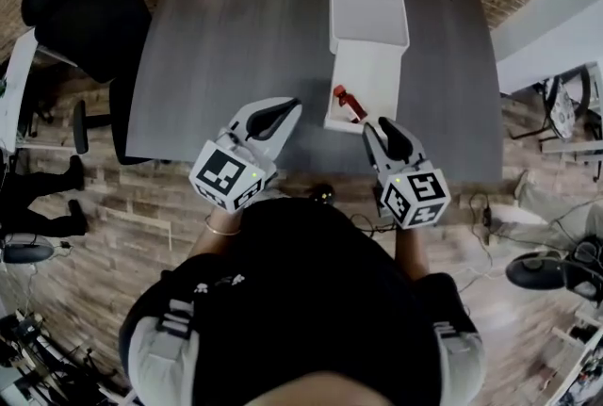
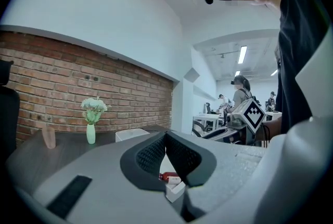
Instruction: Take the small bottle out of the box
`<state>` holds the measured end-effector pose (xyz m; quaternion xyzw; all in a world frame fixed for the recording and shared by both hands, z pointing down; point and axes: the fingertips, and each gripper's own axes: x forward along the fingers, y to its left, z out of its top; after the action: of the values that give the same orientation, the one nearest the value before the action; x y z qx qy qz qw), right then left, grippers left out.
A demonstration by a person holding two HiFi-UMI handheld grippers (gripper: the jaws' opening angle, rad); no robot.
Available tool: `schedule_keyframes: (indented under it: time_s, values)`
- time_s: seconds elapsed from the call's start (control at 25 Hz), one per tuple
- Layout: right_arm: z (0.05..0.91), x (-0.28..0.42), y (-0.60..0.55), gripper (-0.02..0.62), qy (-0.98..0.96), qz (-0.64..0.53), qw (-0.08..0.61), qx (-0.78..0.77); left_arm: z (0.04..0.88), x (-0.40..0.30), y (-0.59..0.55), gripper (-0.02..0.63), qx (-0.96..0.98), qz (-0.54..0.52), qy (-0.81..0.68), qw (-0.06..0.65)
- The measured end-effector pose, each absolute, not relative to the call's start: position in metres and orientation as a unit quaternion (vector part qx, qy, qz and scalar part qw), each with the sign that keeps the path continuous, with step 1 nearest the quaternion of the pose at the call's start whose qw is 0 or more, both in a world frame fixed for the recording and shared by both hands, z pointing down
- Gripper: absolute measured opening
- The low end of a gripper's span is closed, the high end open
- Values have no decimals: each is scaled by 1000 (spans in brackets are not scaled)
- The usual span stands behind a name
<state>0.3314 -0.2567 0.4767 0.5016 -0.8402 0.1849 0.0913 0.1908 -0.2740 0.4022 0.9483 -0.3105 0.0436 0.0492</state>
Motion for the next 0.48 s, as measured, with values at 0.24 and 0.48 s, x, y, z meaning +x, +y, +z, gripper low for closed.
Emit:
schedule_keyframes:
  time_s: [0.24, 0.48]
  values:
    - [500, 323, -272, 138, -853, 177, 147, 468, 407, 184, -271, 3, 941, 47, -331, 54]
    - [523, 311, -290, 153, -849, 184, 194, 456, 409, 165, -286, 3, 936, 40, -344, 58]
